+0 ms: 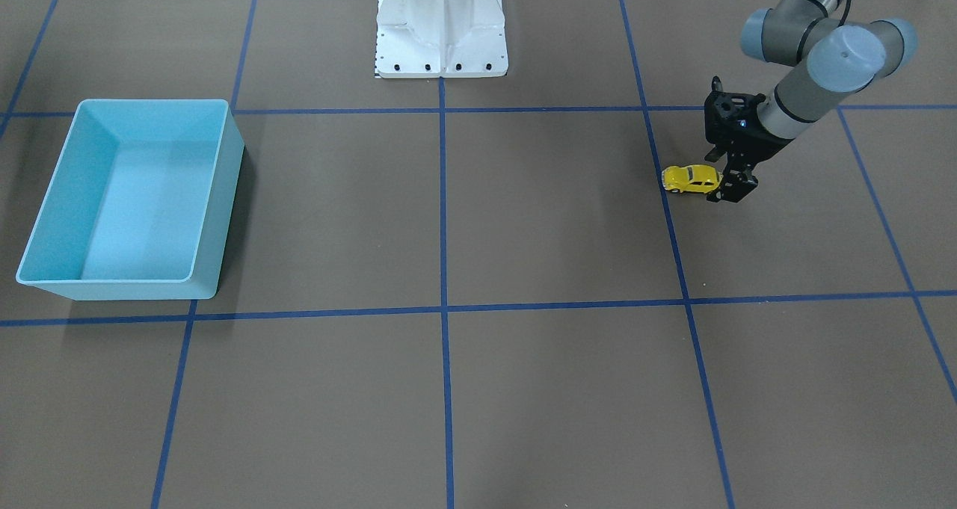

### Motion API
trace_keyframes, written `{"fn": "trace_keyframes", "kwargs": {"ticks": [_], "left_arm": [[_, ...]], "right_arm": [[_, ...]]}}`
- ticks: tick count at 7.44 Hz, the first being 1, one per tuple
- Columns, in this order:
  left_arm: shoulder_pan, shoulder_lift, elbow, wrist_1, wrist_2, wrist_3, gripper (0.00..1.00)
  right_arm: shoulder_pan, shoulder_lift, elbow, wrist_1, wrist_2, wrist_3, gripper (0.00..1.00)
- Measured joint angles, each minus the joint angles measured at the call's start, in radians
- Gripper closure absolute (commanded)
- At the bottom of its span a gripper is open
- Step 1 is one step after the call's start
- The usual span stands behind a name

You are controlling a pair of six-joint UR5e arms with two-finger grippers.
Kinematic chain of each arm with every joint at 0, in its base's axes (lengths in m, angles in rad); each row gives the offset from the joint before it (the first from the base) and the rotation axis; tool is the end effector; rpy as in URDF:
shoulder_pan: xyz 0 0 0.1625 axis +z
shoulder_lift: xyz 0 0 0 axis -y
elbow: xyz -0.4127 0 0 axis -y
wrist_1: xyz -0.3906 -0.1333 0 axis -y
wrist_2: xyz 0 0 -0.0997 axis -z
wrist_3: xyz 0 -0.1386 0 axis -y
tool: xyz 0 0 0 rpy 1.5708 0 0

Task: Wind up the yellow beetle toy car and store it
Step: 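Release the car so it rolls toward the blue bin, withdrawing the left arm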

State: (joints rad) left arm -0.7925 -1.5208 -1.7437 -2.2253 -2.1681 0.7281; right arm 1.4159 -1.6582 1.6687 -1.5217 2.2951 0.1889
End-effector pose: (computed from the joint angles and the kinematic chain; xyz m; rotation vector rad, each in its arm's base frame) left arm 0.3246 -0.4081 0.5385 0.8343 0.6605 1.6116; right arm -0.0300 -0.4611 0.6672 -0.0677 -0.7231 0.0109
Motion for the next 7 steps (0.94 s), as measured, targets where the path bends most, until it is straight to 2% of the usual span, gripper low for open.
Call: {"fn": "trace_keyframes", "kwargs": {"ticks": [4, 7], "left_arm": [[-0.185, 0.005, 0.004, 0.129, -0.076, -0.033, 0.0], [-0.325, 0.012, 0.003, 0.238, -0.115, -0.353, 0.0]], "right_arm": [[-0.002, 0.006, 0.004, -0.002, -0.001, 0.0, 0.01], [-0.008, 0.002, 0.012, -0.001, -0.003, 0.0, 0.01]]}}
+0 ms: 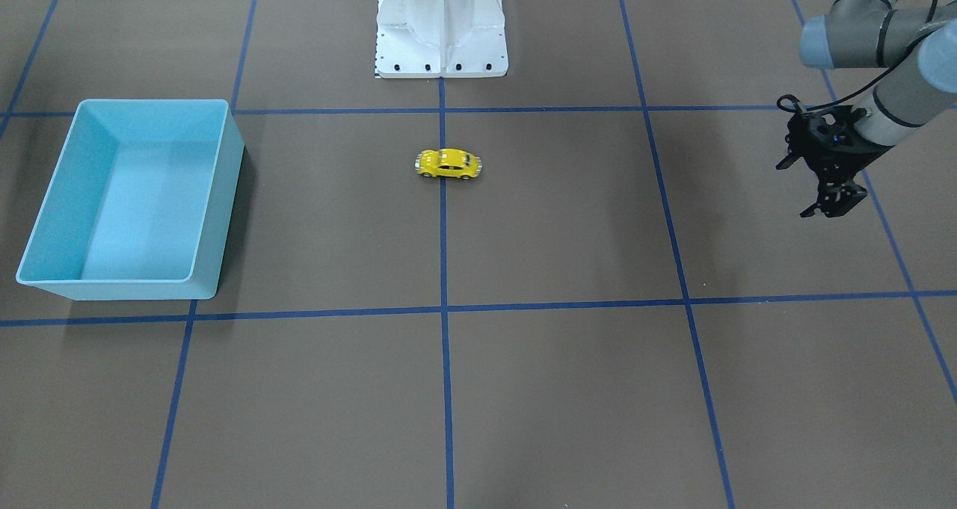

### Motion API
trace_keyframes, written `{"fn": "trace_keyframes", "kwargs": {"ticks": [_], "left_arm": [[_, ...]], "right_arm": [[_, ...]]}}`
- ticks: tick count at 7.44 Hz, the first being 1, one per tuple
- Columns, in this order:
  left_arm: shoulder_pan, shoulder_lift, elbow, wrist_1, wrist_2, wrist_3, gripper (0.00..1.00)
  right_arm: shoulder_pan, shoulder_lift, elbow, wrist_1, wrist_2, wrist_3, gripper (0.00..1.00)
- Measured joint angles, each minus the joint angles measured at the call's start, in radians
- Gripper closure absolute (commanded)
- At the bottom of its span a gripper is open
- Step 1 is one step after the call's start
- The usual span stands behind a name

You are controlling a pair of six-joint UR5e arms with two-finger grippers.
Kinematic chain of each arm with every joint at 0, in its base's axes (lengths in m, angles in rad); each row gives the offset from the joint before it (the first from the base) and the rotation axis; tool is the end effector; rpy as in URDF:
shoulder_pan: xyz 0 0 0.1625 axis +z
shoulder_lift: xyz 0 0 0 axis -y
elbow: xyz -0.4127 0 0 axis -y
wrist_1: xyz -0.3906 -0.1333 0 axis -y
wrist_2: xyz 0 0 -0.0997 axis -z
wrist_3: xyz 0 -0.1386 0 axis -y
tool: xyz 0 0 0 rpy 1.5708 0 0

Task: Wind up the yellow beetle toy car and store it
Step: 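Release the car so it rolls toward the blue bin, withdrawing the left arm, then reach the right gripper to the car stopped beside the blue bin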

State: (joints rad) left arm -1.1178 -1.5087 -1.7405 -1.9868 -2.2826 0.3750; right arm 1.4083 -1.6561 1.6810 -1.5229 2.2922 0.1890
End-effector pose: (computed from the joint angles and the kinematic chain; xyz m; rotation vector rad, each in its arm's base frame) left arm 0.1811 -0.4697 0.5735 0.4932 0.7437 0.9610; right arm -0.0336 -0.4630 0.6605 -0.0575 -0.7221 -0.0009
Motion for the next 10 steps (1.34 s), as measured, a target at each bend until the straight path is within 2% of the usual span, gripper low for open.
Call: {"fn": "trace_keyframes", "kwargs": {"ticks": [2, 5, 8, 10], "left_arm": [[-0.097, 0.029, 0.001, 0.08, -0.003, -0.215, 0.0], [-0.221, 0.082, 0.019, 0.132, -0.003, -0.524, 0.0], [-0.311, 0.089, 0.069, 0.134, -0.016, -0.578, 0.0], [-0.37, 0.093, 0.082, 0.135, -0.046, -0.581, 0.0]], "right_arm": [[-0.003, 0.043, 0.007, -0.002, -0.005, 0.002, 0.01], [-0.059, 0.211, 0.052, -0.003, 0.003, 0.012, 0.01], [-0.243, 0.33, 0.201, -0.003, -0.001, 0.012, 0.01], [-0.392, 0.383, 0.295, -0.002, -0.044, 0.004, 0.01]]}}
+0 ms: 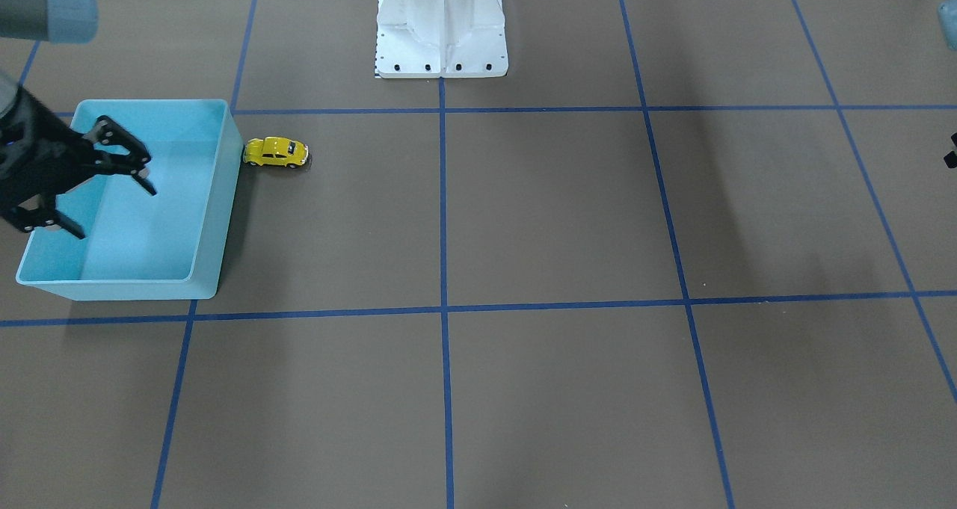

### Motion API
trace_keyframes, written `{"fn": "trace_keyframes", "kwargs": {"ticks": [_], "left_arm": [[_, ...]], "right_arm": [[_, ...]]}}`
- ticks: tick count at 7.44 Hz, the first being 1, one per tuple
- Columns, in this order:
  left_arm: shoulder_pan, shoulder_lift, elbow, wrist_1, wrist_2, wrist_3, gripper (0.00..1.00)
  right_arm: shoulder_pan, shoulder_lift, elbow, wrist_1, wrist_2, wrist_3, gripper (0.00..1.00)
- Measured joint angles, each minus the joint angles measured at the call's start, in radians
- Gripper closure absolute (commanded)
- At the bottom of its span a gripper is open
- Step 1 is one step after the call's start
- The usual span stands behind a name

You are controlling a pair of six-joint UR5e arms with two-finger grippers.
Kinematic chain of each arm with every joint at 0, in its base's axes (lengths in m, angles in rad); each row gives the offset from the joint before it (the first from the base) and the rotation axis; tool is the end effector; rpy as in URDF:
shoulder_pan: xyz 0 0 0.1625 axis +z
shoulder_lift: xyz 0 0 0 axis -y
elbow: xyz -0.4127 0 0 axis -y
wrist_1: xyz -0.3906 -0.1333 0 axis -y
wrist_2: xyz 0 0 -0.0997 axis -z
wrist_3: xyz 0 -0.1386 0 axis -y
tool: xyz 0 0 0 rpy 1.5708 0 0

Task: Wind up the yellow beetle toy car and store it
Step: 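Reach the right gripper to the car stopped beside the blue bin, then lower the right gripper around the yellow car and close it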

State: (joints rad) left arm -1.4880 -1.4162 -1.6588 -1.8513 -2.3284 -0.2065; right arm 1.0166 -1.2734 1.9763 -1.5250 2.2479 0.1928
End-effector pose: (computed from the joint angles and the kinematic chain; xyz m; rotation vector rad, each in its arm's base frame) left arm -0.0011 -0.4466 0.6735 0.0926 0.7759 -0.0363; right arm -0.2581 -0.5053 0.3159 0.4401 -0.8739 -0.5857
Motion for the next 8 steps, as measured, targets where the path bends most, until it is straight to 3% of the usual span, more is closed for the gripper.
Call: {"fn": "trace_keyframes", "kwargs": {"ticks": [2, 4, 8], "left_arm": [[-0.065, 0.026, 0.001, -0.001, -0.073, 0.0, 0.0], [-0.097, 0.039, -0.005, 0.031, -0.099, 0.0, 0.0], [-0.12, 0.035, -0.047, 0.137, -0.095, 0.112, 0.0]], "right_arm": [[-0.175, 0.001, 0.088, 0.0, -0.116, -0.067, 0.01], [-0.3, -0.041, 0.115, 0.015, -0.186, -0.226, 0.01], [-0.455, -0.242, 0.104, 0.238, -0.274, -0.426, 0.01]]}}
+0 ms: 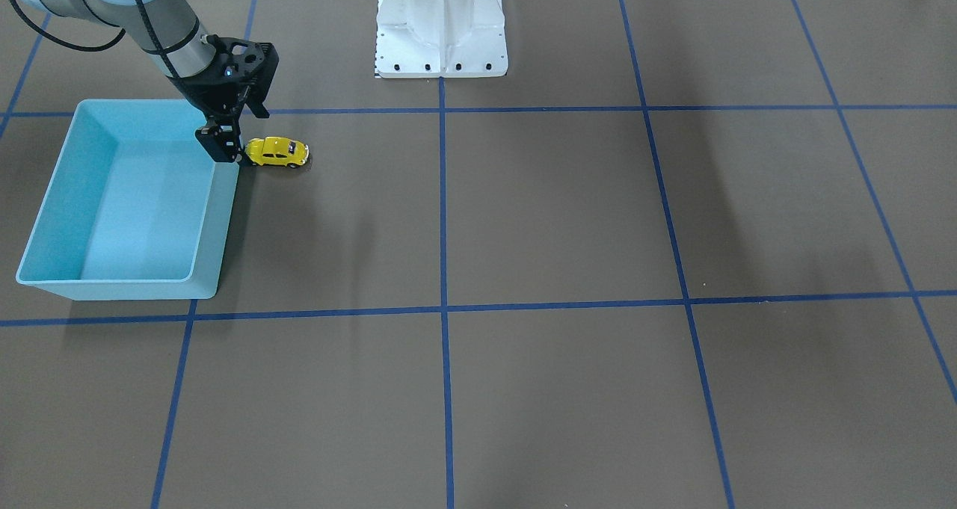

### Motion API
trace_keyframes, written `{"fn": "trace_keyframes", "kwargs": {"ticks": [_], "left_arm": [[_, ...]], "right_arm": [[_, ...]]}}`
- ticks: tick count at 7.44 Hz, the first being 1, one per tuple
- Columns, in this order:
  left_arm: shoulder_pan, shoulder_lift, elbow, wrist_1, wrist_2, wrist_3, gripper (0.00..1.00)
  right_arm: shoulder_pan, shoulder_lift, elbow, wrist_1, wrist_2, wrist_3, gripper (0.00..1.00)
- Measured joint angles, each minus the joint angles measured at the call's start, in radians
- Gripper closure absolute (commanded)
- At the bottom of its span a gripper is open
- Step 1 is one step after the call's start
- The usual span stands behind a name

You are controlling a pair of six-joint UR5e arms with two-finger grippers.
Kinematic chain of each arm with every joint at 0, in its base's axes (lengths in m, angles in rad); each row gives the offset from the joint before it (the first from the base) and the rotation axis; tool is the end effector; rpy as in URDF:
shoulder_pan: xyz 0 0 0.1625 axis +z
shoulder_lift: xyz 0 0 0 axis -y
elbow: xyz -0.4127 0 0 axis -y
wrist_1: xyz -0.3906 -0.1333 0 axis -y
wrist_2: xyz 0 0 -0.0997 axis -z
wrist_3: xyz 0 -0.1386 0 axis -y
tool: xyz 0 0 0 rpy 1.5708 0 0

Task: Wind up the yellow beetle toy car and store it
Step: 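Lower the right gripper around the yellow car and close it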

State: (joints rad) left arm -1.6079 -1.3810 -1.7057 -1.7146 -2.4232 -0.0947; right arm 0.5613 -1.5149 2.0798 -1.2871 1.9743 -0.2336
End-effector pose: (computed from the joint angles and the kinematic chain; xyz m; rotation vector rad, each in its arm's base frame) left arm -0.0445 -0.4182 0.6712 0.0589 0.8541 -0.0858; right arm -0.3936 -0.3407 0.3749 0.6837 -0.7227 -1.3189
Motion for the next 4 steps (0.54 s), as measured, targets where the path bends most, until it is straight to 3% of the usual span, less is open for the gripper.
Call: {"fn": "trace_keyframes", "kwargs": {"ticks": [4], "left_arm": [[0.001, 0.0, 0.0, 0.032, 0.004, 0.027, 0.0]], "right_arm": [[-0.111, -0.013, -0.031, -0.001, -0.09, -0.001, 0.01]]}}
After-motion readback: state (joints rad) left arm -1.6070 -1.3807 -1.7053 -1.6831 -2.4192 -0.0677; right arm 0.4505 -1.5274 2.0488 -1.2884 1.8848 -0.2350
